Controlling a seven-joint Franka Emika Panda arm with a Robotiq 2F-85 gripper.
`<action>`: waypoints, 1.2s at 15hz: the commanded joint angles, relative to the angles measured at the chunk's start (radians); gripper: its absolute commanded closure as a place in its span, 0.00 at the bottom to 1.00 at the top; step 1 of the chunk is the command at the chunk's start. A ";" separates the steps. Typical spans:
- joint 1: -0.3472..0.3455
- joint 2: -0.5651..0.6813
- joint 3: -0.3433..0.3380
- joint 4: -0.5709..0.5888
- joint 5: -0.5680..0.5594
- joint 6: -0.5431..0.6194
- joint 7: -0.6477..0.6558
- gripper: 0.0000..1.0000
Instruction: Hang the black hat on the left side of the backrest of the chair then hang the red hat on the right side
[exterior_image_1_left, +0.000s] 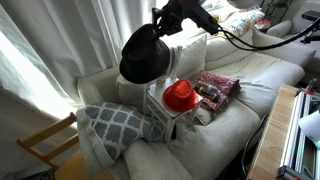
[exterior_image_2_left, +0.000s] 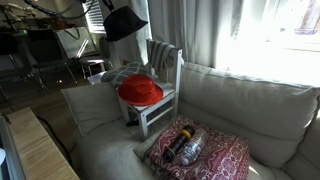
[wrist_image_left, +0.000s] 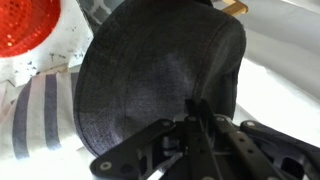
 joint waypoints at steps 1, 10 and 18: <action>-0.027 0.114 -0.021 0.013 -0.185 0.157 0.060 0.98; 0.250 0.360 -0.393 0.191 -0.253 0.191 0.073 0.98; 0.570 0.487 -0.700 0.305 -0.249 0.022 0.203 0.66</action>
